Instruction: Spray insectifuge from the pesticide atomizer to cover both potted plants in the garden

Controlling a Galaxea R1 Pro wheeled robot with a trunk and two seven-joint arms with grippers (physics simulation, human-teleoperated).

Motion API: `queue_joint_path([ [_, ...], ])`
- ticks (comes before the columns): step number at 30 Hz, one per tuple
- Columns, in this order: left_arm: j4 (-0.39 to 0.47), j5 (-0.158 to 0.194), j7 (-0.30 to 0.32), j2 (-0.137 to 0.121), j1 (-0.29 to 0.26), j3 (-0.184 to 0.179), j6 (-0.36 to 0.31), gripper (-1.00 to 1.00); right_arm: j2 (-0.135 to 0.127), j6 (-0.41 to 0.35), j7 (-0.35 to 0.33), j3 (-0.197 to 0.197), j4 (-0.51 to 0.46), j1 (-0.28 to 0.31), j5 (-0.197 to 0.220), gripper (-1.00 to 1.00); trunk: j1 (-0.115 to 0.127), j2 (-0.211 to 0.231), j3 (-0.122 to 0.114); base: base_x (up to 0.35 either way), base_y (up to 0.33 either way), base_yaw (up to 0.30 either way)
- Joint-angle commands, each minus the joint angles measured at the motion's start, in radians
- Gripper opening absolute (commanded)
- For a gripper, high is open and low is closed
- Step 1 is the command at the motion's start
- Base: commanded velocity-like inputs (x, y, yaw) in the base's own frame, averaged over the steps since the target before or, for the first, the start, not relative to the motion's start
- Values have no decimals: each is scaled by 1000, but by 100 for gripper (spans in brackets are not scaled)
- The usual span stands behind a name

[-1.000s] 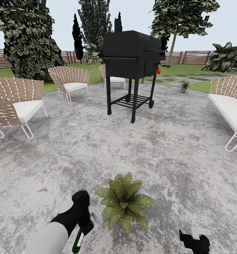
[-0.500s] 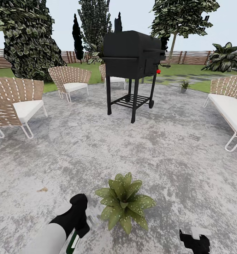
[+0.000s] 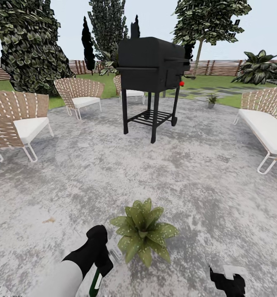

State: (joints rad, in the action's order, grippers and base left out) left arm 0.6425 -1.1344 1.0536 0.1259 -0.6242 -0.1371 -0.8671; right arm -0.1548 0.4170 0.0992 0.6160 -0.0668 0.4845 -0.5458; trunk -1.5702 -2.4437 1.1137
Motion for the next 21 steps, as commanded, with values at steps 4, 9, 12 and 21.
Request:
queue_joint_path([
  [4,2,-9,9,0,0,0,-5,-100,0,3,5,5,2,0,-11,100,1,0,-3,-336,0,-215],
  [9,2,-9,9,-2,0,1,-5,-100,0,3,5,5,2,0,-11,100,1,0,-8,-339,0,-213],
  [12,3,-9,9,0,0,1,-5,-100,0,3,6,5,2,1,-11,100,1,0,-9,-339,0,-55],
  [21,3,-8,9,1,0,1,-5,-100,1,3,5,5,2,0,-11,100,1,0,-9,-339,0,-1],
])
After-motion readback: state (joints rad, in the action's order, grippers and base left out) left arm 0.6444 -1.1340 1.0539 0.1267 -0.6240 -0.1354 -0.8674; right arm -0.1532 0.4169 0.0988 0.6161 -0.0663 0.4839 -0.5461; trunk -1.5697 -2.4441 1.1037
